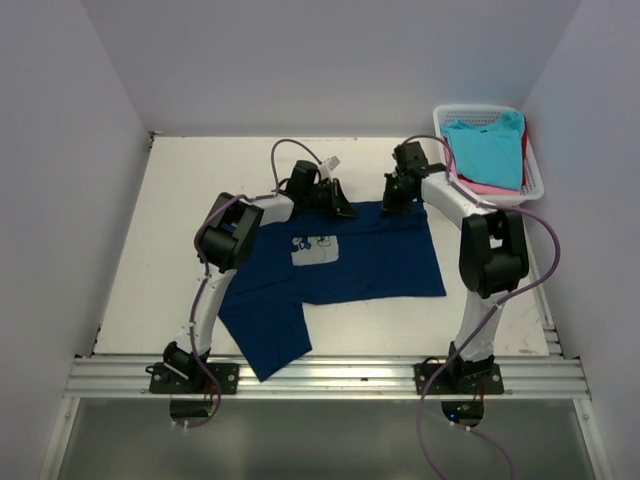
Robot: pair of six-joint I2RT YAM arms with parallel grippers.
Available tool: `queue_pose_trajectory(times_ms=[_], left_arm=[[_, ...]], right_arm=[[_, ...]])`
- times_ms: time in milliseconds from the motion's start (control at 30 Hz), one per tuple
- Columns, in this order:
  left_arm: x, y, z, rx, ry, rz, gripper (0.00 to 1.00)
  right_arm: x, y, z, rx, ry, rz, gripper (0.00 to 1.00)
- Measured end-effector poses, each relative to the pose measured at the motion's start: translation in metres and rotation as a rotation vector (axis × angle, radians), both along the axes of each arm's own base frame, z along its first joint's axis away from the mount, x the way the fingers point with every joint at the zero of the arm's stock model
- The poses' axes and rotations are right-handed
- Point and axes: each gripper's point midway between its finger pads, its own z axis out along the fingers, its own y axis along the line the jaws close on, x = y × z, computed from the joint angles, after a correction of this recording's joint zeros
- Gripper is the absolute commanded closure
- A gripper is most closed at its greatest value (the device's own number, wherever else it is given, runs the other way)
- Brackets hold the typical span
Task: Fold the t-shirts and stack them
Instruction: Fold the tshirt
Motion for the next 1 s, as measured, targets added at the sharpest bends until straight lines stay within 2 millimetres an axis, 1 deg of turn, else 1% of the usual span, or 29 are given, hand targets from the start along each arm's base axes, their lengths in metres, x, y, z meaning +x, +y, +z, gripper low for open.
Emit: queue_pose_trajectory(times_ms=[133, 167, 233, 400, 567, 867, 1000], left_arm=[[0.000, 0.001, 0.000, 0.000, 0.001, 0.000, 1.00], [0.000, 0.001, 0.000, 0.000, 0.001, 0.000, 1.00], [0.000, 0.000, 0.000, -0.001, 0.001, 0.000, 1.00], [0.000, 0.000, 0.000, -0.001, 0.001, 0.000, 1.00], [0.000, 0.001, 0.000, -0.001, 0.003, 0.001, 1.00], [0.001, 0.001, 0.001, -0.005, 0.015, 0.009, 1.00], [0.001, 0.002, 0.000, -0.005, 0.017, 0.010, 1.00]], right_arm=[[0.032, 0.010, 0.007, 0.019, -0.039, 0.005, 1.00], [0.038, 0.012, 0.006, 0.022, -0.043, 0.005, 1.00], [0.041, 0.014, -0.001, 0.025, -0.032, 0.008, 1.00], [0.032, 0.016, -0.024, 0.035, 0.030, 0.011, 1.00], [0.009, 0.016, -0.047, 0.050, 0.099, 0.009, 1.00], [0.000, 0.015, -0.046, 0.069, 0.078, 0.012, 1.00], [-0.019, 0.010, -0.046, 0.061, 0.092, 0.011, 1.00]])
